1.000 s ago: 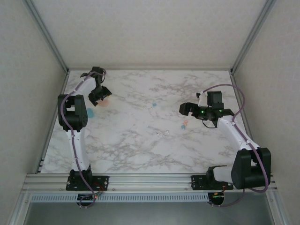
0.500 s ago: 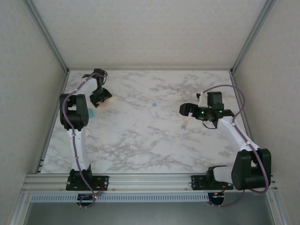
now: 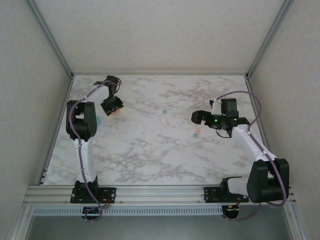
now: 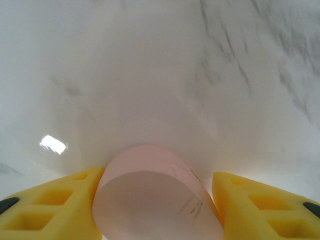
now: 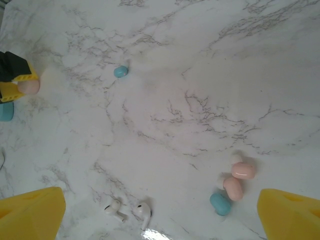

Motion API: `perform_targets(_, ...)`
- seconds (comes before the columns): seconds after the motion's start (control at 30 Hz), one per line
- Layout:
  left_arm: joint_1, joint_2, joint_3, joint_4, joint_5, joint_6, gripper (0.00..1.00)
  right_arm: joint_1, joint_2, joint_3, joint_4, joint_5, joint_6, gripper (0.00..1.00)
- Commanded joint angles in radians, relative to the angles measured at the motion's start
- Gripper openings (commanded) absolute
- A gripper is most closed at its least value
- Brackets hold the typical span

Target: Insert wireless bluetooth earbuds into charging case

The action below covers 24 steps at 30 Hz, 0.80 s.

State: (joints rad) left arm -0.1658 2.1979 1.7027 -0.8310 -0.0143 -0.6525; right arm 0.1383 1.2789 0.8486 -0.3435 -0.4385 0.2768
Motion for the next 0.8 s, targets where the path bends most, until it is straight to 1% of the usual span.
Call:
perform_targets(0.0, -0.08, -0.066, -0.077, -0.026, 0.025, -0.032, 0.53, 0.009, 0.012, -0.007, 0.026, -0.009, 0.004, 0.99)
perform_targets(0.1, -0.163, -0.113, -0.151, 0.007, 0.038, -0.078, 0.53, 0.009, 0.022, -0.008, 0.039, -0.021, 0.007, 0.99)
perform_targets(0.23, -0.313, -0.153, -0.237, 0.062, 0.055, -0.177, 0.53, 0.01, 0.047, -0.004, 0.047, -0.041, 0.007, 0.99)
perform_targets(0.37, -0.469, -0.152, -0.25, 0.082, 0.049, -0.276, 0.54, 0.012, 0.06, 0.001, 0.055, -0.058, 0.002, 0.99)
perform_targets(0.43, -0.526, -0.145, -0.244, 0.091, 0.04, -0.307, 0.54, 0.014, 0.06, 0.002, 0.06, -0.066, -0.005, 0.99)
perform_targets(0.5, -0.561, -0.134, -0.236, 0.088, 0.033, -0.327, 0.54, 0.015, 0.059, 0.004, 0.063, -0.07, -0.01, 0.99)
perform_targets(0.57, -0.569, -0.133, -0.228, 0.077, 0.023, -0.336, 0.55, 0.018, 0.057, 0.007, 0.061, -0.07, -0.016, 0.99)
perform_targets(0.6, -0.571, -0.139, -0.235, 0.081, 0.019, -0.341, 0.57, 0.017, 0.055, 0.009, 0.057, -0.066, -0.019, 0.98)
perform_targets(0.67, -0.571, -0.16, -0.25, 0.099, 0.015, -0.344, 0.65, 0.019, 0.05, 0.006, 0.059, -0.061, -0.021, 0.98)
perform_targets(0.77, -0.569, -0.2, -0.239, 0.089, -0.018, -0.322, 0.72, 0.022, 0.044, 0.002, 0.069, -0.055, -0.027, 0.97)
